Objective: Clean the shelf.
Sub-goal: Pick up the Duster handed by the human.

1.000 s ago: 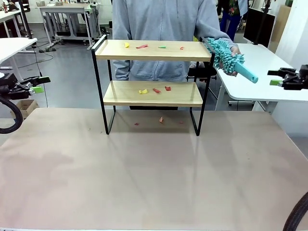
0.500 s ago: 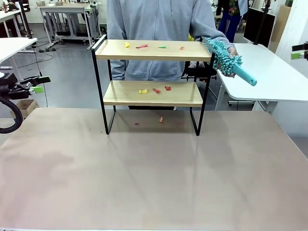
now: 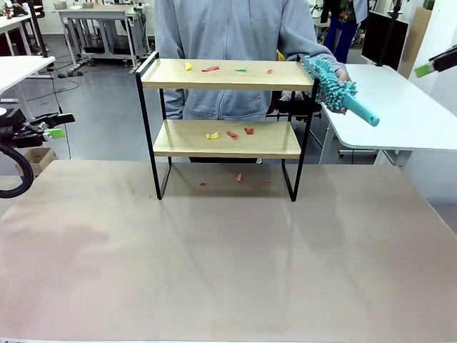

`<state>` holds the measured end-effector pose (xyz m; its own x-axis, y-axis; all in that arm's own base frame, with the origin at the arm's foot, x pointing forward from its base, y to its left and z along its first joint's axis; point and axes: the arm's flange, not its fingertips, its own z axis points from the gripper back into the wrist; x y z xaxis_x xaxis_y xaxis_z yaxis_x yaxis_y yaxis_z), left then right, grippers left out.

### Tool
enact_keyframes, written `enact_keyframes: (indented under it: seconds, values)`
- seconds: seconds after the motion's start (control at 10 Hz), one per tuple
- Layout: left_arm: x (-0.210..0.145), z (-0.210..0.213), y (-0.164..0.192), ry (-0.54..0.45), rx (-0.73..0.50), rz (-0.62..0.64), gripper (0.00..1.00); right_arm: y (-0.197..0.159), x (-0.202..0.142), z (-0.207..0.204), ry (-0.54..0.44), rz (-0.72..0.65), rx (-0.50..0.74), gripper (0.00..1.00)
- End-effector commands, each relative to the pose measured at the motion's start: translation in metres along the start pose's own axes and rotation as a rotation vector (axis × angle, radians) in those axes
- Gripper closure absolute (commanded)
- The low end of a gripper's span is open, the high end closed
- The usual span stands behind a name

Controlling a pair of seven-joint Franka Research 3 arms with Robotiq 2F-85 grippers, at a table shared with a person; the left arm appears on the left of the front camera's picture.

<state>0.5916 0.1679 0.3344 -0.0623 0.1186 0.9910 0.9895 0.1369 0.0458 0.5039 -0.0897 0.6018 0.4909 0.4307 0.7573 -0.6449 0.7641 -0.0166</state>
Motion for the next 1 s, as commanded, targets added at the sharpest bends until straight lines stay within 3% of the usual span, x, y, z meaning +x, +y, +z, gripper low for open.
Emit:
enact_keyframes:
  seconds: [0.0, 0.2, 0.3, 0.7, 0.9]
  values:
    - [0.003, -0.001, -0.001, 0.001, 0.000, -0.003, 0.00, 0.038, 0.001, -0.024, 0.093, -0.071, -0.057, 0.00]
    - [0.003, -0.001, -0.001, 0.001, 0.000, -0.003, 0.00, 0.043, 0.005, -0.029, 0.021, -0.004, -0.043, 0.00]
    - [0.003, -0.001, -0.001, 0.001, 0.000, -0.003, 0.00, 0.038, 0.007, -0.026, 0.063, -0.036, -0.050, 0.00]
    - [0.003, -0.001, -0.001, 0.001, 0.000, -0.003, 0.00, 0.040, 0.004, -0.030, 0.055, -0.035, -0.048, 0.00]
    - [0.003, -0.001, -0.001, 0.001, 0.000, -0.003, 0.00, 0.081, 0.024, -0.026, 0.089, -0.052, -0.150, 0.00]
